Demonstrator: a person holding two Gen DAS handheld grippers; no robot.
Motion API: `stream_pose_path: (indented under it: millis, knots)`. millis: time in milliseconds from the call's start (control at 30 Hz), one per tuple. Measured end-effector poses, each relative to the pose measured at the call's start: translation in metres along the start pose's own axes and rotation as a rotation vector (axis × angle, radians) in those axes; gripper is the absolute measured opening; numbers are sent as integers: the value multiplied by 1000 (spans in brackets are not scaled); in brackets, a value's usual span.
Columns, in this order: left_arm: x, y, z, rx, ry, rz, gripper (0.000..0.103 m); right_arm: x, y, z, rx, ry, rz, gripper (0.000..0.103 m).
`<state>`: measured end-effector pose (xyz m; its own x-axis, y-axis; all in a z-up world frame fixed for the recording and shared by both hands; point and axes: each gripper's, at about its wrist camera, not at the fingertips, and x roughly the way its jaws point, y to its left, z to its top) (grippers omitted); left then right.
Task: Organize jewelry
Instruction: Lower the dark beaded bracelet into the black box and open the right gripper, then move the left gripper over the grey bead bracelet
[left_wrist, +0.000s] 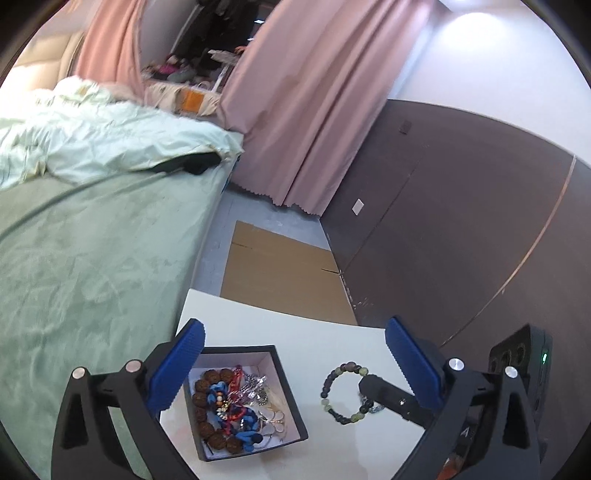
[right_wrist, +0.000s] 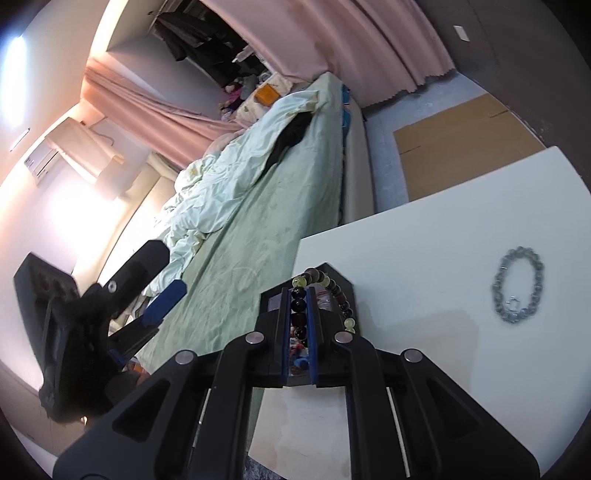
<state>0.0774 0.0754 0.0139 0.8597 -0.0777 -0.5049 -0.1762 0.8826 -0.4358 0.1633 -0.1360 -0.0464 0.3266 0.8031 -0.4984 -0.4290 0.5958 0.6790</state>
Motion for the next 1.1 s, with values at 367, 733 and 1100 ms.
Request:
stream_pose_path:
  millis: [367,733,1100]
  knots:
    - [-13,38,16,-78,-6,66,95,38,20,-3,-27,6,12,11]
    - [-8,38,11,-82,24,65,95,20,0,-5,11,25,-52,39]
    - [10,-1,-15,17,58,99,95,-35,-26,-1,100,-55,-185,99]
